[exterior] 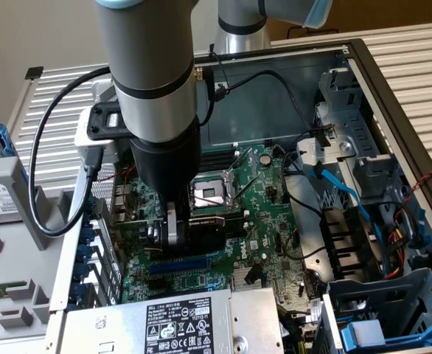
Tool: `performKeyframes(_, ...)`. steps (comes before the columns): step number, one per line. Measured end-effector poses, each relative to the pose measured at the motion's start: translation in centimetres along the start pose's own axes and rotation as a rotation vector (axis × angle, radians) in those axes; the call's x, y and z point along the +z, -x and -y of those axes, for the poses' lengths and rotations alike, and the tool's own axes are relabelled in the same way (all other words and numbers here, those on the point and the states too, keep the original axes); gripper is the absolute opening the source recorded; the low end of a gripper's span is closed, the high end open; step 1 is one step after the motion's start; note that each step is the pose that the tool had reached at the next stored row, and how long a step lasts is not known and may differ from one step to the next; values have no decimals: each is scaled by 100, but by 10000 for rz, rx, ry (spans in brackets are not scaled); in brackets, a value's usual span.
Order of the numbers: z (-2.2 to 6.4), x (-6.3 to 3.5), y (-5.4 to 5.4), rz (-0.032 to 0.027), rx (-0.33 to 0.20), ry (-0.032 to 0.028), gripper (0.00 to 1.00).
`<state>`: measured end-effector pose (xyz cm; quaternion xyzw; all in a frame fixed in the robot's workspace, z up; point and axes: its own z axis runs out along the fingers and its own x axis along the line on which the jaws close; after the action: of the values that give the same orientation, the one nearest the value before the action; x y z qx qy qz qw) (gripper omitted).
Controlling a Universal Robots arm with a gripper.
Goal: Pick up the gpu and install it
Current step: 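Insert the gpu into the slot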
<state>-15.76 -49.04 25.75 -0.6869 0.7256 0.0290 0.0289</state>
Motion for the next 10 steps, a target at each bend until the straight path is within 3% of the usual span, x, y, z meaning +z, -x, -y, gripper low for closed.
performKeyframes(10,-3,37,-13,1,-2,-5,28)
